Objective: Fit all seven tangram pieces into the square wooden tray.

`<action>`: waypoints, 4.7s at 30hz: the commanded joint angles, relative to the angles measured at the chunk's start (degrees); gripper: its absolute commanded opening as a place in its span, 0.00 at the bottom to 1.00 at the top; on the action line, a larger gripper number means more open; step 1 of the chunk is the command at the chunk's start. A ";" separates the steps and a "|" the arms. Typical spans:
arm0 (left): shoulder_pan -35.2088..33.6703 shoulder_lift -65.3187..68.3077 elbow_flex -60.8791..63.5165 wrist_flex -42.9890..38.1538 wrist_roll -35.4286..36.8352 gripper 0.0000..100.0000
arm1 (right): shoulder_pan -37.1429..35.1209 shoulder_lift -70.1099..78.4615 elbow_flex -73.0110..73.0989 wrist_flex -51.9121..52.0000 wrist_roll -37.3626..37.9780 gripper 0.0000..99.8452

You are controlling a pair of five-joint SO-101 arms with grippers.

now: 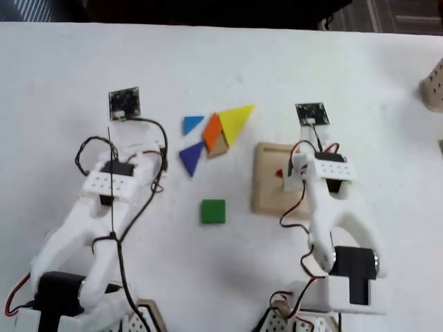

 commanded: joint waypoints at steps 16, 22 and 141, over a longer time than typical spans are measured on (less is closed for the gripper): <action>-0.57 -2.51 -0.35 -1.67 -0.44 0.02 | -2.15 -2.07 -4.48 2.24 0.18 0.02; -0.57 -2.51 -0.35 -1.67 -0.44 0.02 | 2.51 -4.79 -1.05 2.51 -1.14 0.02; -0.57 -2.51 -0.44 -1.67 -0.53 0.02 | 6.46 13.14 -18.20 -17.10 -16.00 0.02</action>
